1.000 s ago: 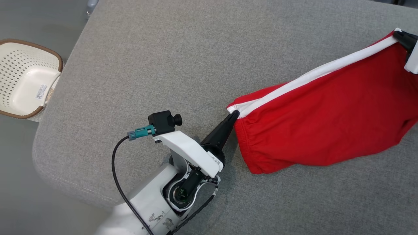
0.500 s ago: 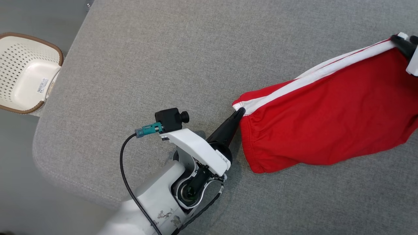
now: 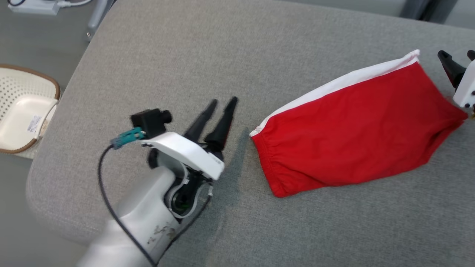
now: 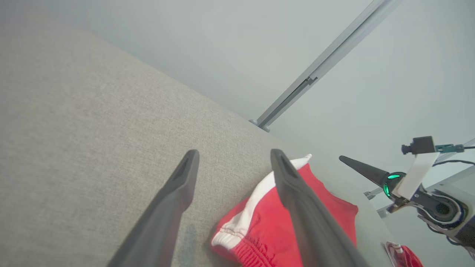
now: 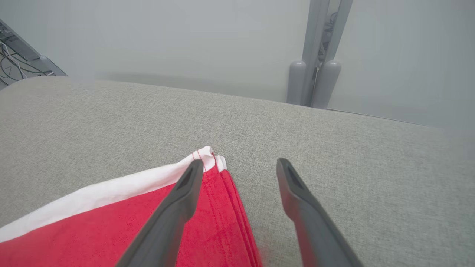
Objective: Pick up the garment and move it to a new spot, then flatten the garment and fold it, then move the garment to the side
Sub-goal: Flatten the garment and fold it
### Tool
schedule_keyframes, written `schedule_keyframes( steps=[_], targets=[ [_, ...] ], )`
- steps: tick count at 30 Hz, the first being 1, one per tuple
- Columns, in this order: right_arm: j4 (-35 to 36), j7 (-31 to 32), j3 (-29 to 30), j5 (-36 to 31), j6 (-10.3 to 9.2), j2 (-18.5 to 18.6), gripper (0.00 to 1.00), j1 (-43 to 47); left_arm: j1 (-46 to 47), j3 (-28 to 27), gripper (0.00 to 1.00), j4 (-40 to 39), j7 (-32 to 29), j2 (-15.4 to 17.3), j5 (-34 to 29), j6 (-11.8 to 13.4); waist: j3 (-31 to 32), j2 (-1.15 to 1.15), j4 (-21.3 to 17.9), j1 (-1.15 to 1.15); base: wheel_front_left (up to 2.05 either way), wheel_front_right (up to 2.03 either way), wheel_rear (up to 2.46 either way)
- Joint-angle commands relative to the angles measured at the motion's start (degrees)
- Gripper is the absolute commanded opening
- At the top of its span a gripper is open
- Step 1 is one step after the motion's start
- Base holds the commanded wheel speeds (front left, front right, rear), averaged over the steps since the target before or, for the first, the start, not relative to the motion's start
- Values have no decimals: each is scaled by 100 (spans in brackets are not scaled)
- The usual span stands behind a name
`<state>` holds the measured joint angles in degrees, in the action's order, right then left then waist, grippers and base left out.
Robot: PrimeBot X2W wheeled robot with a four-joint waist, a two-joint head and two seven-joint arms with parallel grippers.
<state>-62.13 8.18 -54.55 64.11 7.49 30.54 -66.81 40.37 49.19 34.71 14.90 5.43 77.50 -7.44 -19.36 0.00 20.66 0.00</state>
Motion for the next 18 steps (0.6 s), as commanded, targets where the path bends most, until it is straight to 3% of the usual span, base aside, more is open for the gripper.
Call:
schedule_keyframes(
  steps=[1,6,10,15,18],
  targets=[
    [105,-334,-55,-27,0,33,100,207,-153,-469,100,99,26,96,-736,-2,298,0,-196,0,0,0,0],
    [326,-1338,-124,-117,0,93,100,541,-634,-1743,100,-47,27,23,-2392,-2,689,0,-456,0,0,0,0],
    [586,-1945,55,219,0,-54,100,942,-1218,-2777,100,-474,27,-105,-3613,39,984,0,-687,0,0,0,0],
    [881,-2323,-10,-143,-1,90,100,1393,-1881,-3710,100,-1053,27,-214,-4728,87,1282,0,-966,0,0,0,0],
    [1153,-2345,595,-628,0,83,100,1574,-2240,-4088,100,-1339,27,-228,-5050,110,1412,0,-1146,0,0,0,0]
  ],
)
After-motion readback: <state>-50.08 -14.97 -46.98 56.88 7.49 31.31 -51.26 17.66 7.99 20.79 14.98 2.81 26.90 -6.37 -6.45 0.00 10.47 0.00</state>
